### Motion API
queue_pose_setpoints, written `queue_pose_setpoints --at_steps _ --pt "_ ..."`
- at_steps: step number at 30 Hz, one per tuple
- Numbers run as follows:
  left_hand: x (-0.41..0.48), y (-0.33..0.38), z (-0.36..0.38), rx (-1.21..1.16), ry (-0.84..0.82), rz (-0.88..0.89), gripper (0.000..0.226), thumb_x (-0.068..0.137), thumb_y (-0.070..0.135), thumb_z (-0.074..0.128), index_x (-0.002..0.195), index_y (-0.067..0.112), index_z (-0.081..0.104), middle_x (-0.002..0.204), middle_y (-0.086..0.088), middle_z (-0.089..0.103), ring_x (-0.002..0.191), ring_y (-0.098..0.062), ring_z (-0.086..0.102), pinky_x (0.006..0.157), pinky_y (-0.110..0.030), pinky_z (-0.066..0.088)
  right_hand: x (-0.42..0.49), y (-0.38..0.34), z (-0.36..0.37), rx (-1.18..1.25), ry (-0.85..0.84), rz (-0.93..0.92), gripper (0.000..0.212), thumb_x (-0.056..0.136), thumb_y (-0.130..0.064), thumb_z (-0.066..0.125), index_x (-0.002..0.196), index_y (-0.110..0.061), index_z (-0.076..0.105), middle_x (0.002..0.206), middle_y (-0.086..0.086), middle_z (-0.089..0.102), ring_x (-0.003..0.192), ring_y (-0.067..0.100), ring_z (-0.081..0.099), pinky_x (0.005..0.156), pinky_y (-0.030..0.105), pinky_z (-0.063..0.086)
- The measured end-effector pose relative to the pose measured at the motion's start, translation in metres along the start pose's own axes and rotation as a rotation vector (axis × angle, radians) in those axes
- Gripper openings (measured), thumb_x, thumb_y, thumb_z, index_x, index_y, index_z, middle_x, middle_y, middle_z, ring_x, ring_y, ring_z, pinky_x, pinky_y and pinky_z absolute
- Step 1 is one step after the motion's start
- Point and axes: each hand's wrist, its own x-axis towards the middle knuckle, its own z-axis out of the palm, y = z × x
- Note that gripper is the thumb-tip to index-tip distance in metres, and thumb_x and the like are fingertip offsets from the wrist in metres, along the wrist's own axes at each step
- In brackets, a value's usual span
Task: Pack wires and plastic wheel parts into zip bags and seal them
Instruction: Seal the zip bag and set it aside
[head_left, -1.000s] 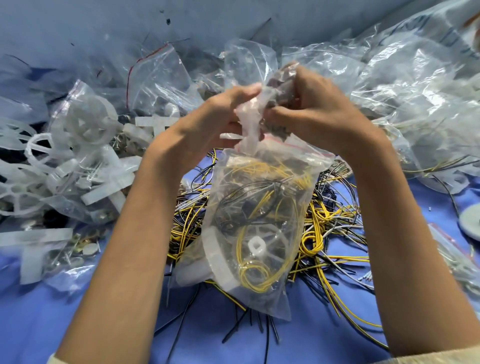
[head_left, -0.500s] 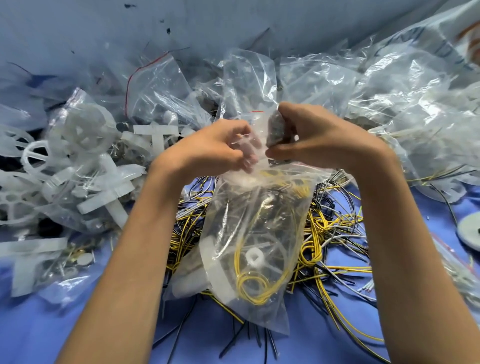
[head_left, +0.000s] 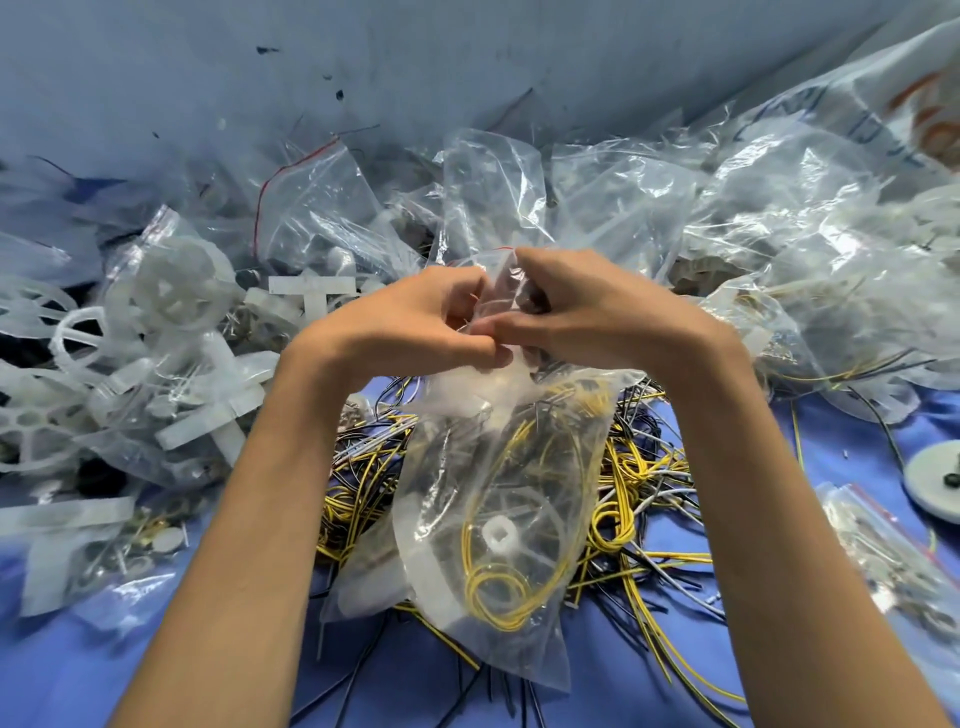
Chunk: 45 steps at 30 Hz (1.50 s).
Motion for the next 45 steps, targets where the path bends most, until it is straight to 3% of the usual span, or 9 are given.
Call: queue_pose_setpoints --at_steps 4,12,19,25,28,32,34,38,45 --pt "0.001 -0.005 -0.001 -0.079 0.041 0.034 0.018 0.079 -0.002 0.069 0.090 0.001 0.054 0.076 -0.011 0.061 0.072 -0.019 0.057 0.076 -0.035 0.048 -0.001 0.001 -0.002 0.009 0.073 0.031 0.041 0.079 -0.048 0.068 0.092 -0.013 0.050 0.073 -0.001 0.060 0.063 0.017 0.056 0.057 0.034 0.049" --pt "-0.002 -0.010 -0.005 -0.054 -0.124 -0.011 0.020 0.076 -0.001 0.067 0.086 0.009 0.052 0.063 -0.001 0.059 0.060 -0.012 0.060 0.065 -0.023 0.053 0.002 0.006 -0.002 0.060 0.013 0.036 0.047 0.070 -0.021 0.082 0.106 -0.028 0.052 0.079 -0.013 0.054 0.062 -0.004 0.053 0.052 0.009 0.043" --pt "-0.001 -0.002 -0.002 -0.113 0.078 0.019 0.058 0.066 0.040 0.067 0.107 0.001 0.055 0.097 -0.009 0.072 0.096 -0.022 0.068 0.090 -0.033 0.052 0.001 0.008 -0.003 0.014 0.061 0.030 0.025 0.085 -0.037 0.065 0.100 -0.019 0.058 0.081 -0.003 0.067 0.064 0.010 0.058 0.061 0.026 0.047" --pt "0.000 0.007 0.004 -0.173 0.165 0.052 0.035 0.066 0.032 0.070 0.088 0.009 0.054 0.075 -0.007 0.068 0.076 -0.024 0.061 0.076 -0.038 0.047 0.000 0.008 -0.007 0.045 0.068 0.042 0.034 0.073 -0.033 0.078 0.097 -0.022 0.056 0.063 -0.012 0.051 0.050 -0.002 0.045 0.047 0.012 0.036" --pt "0.000 0.010 0.003 -0.230 0.212 0.031 0.032 0.067 0.031 0.071 0.086 0.011 0.054 0.075 -0.009 0.062 0.077 -0.024 0.048 0.075 -0.038 0.034 -0.001 0.007 -0.007 0.015 0.049 0.029 0.045 0.062 -0.022 0.087 0.096 -0.020 0.058 0.073 -0.010 0.057 0.059 0.001 0.052 0.049 0.014 0.043" --pt "0.002 0.007 0.004 -0.237 0.223 0.030 0.021 0.083 0.009 0.065 0.076 0.012 0.046 0.073 -0.007 0.056 0.069 -0.015 0.055 0.069 -0.028 0.044 -0.001 0.003 -0.007 0.093 0.078 0.018 0.048 0.063 -0.007 0.085 0.103 -0.019 0.060 0.082 -0.009 0.061 0.060 0.004 0.060 0.055 0.019 0.052" --pt "0.004 0.005 0.004 -0.279 0.276 0.043 0.028 0.088 0.003 0.059 0.071 0.014 0.039 0.072 -0.005 0.053 0.060 -0.005 0.057 0.062 -0.017 0.046 0.000 0.003 -0.008 0.127 0.134 0.010 0.048 0.068 -0.010 0.082 0.111 -0.017 0.060 0.091 -0.005 0.062 0.063 0.003 0.059 0.060 0.019 0.053" --pt "0.006 0.003 -0.002 -0.385 0.426 0.047 0.034 0.093 0.006 0.052 0.070 0.018 0.031 0.077 -0.008 0.054 0.059 -0.006 0.061 0.059 -0.021 0.046 0.000 0.006 -0.012 0.122 0.210 0.053 0.042 0.081 -0.030 0.072 0.118 -0.021 0.055 0.106 -0.007 0.059 0.081 0.005 0.062 0.070 0.018 0.049" --pt "0.008 0.008 -0.001 -0.404 0.412 -0.046 0.020 0.090 0.007 0.058 0.078 0.015 0.044 0.085 -0.011 0.056 0.070 -0.016 0.059 0.060 -0.025 0.052 0.001 0.009 -0.009 0.162 0.132 0.077 0.034 0.084 -0.015 0.067 0.115 -0.020 0.053 0.080 -0.003 0.066 0.076 0.012 0.068 0.073 0.028 0.053"
